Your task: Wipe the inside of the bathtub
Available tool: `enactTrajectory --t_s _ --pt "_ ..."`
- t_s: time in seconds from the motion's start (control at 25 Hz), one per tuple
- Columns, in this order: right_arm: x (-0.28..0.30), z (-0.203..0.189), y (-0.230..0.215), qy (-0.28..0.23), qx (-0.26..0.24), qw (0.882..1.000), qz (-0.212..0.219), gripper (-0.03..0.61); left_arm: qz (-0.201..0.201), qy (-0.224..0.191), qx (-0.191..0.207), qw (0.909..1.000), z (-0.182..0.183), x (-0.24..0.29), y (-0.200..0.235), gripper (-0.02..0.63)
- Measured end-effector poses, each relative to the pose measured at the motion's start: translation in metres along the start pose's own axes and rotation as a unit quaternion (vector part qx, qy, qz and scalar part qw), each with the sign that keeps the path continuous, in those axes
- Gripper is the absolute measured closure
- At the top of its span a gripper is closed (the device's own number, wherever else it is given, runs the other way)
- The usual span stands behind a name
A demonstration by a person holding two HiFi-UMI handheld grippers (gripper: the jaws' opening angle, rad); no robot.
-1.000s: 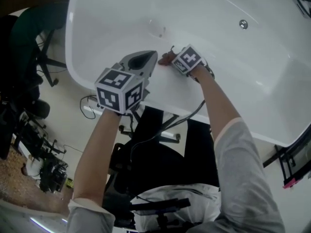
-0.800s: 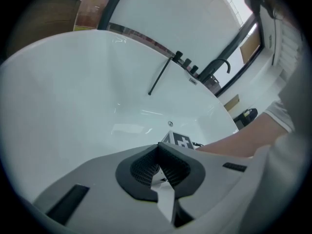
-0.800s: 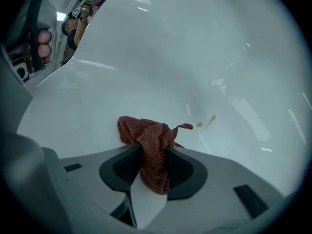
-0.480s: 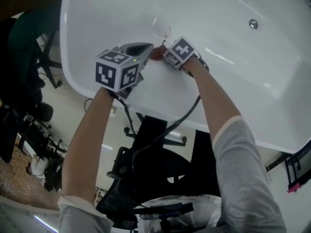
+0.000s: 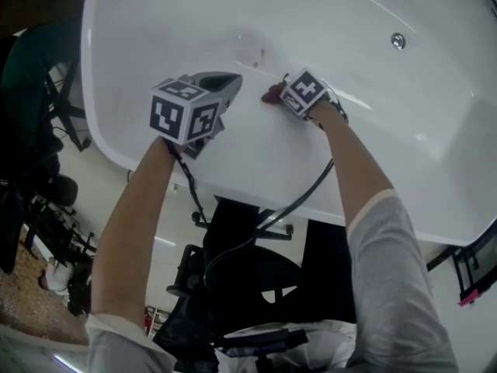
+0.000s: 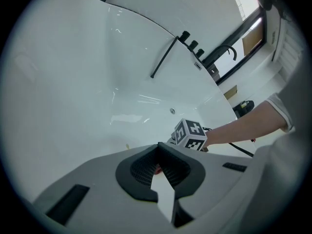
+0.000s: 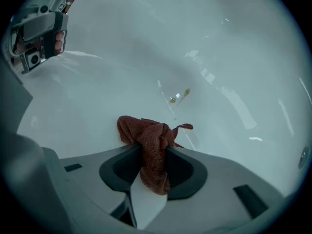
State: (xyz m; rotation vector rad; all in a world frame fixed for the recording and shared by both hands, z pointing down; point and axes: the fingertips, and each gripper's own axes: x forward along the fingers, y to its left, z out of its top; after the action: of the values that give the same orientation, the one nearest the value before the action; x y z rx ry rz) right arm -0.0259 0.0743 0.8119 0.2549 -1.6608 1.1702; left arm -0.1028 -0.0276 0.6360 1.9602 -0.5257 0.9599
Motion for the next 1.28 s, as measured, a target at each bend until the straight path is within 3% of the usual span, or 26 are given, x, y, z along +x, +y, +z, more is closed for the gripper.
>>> enactTrajectory --t_s 0.2,0.36,0.52,0.88,1.0,1.16,1.28 --pt "0.023 0.062 0.021 -0.051 -0.003 0.998 0.03 0.443 -0.007 0.015 0.024 0.9996 -0.003 0.015 0.009 0.606" --pt "0.036 0.094 0.028 -0.073 -0.003 0.997 0.041 0.443 -0.009 0.018 0.018 0.9996 -0.007 0.02 0.022 0.606" --pt "0.037 0.086 0.02 -0.075 0.007 0.996 0.042 0.442 -0.007 0.021 0.008 0.9997 -0.012 0.021 0.035 0.606" --pt "0.041 -0.003 -0.05 0.003 0.07 0.997 -0.032 0.442 -0.015 0.017 0.004 0.9997 -0.009 0.028 0.041 0.606" --pt "0.047 0.006 -0.052 0.006 0.058 0.997 -0.041 0.442 -0.016 0.012 0.003 0.9998 -0.008 0.033 0.042 0.606" --pt "0.059 0.048 -0.044 0.0 0.018 0.998 -0.054 0.443 -0.012 0.014 0.005 0.9998 -0.011 0.037 0.046 0.606" --pt "0.074 0.073 -0.035 0.009 -0.011 0.999 -0.039 0.443 -0.013 0.02 0.011 0.9996 -0.016 0.04 0.048 0.606"
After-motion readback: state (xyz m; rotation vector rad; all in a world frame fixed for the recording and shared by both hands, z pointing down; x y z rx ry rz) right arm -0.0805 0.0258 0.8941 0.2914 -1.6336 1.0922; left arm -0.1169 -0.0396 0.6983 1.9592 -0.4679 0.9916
